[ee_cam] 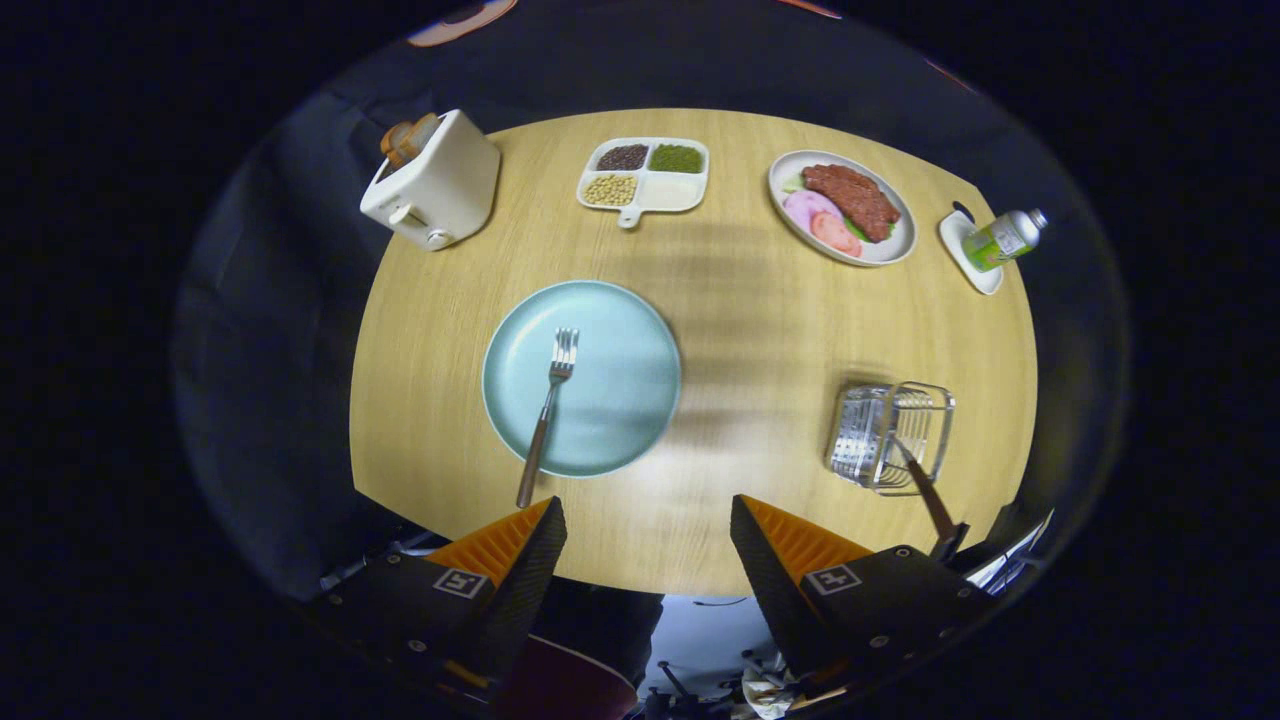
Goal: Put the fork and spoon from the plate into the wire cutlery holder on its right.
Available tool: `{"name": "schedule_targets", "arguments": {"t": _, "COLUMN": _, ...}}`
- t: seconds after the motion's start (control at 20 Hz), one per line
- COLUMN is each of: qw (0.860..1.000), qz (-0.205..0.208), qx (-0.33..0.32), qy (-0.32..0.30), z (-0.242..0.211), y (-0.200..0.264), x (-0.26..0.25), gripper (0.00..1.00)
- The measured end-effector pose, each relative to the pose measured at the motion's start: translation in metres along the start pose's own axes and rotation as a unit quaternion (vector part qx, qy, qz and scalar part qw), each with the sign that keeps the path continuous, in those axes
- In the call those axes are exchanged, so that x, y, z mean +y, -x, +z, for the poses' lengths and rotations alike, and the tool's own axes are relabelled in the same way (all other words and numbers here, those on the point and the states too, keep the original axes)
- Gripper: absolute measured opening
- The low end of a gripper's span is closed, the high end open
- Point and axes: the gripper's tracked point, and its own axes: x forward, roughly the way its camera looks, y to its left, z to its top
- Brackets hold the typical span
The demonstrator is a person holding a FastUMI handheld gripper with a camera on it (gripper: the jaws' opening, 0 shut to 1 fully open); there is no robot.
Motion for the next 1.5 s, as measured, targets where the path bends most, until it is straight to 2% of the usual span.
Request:
{"name": "schedule_targets", "arguments": {"t": 0.3, "qw": 1.0, "qz": 0.019, "qx": 0.011, "qy": -0.017, "z": 0.011, "y": -0.061, "x": 0.062, "gripper": 0.97}}
{"name": "schedule_targets", "arguments": {"t": 0.55, "qw": 0.999, "qz": 0.007, "qx": 0.006, "qy": -0.044, "z": 0.015, "y": -0.085, "x": 0.071, "gripper": 0.91}}
{"name": "schedule_targets", "arguments": {"t": 0.8, "qw": 0.999, "qz": -0.008, "qx": 0.007, "qy": -0.044, "z": 0.017, "y": -0.101, "x": 0.08, "gripper": 0.78}}
{"name": "schedule_targets", "arguments": {"t": 1.15, "qw": 0.998, "qz": -0.023, "qx": 0.017, "qy": -0.06, "z": 0.013, "y": -0.12, "x": 0.076, "gripper": 0.65}}
{"name": "schedule_targets", "arguments": {"t": 1.3, "qw": 0.997, "qz": -0.022, "qx": 0.022, "qy": -0.064, "z": 0.012, "y": -0.126, "x": 0.08, "gripper": 0.51}}
{"name": "schedule_targets", "arguments": {"t": 1.45, "qw": 0.997, "qz": -0.019, "qx": 0.028, "qy": -0.068, "z": 0.01, "y": -0.132, "x": 0.082, "gripper": 0.45}}
{"name": "schedule_targets", "arguments": {"t": 1.5, "qw": 0.997, "qz": -0.014, "qx": 0.033, "qy": -0.073, "z": 0.009, "y": -0.134, "x": 0.085, "gripper": 0.4}}
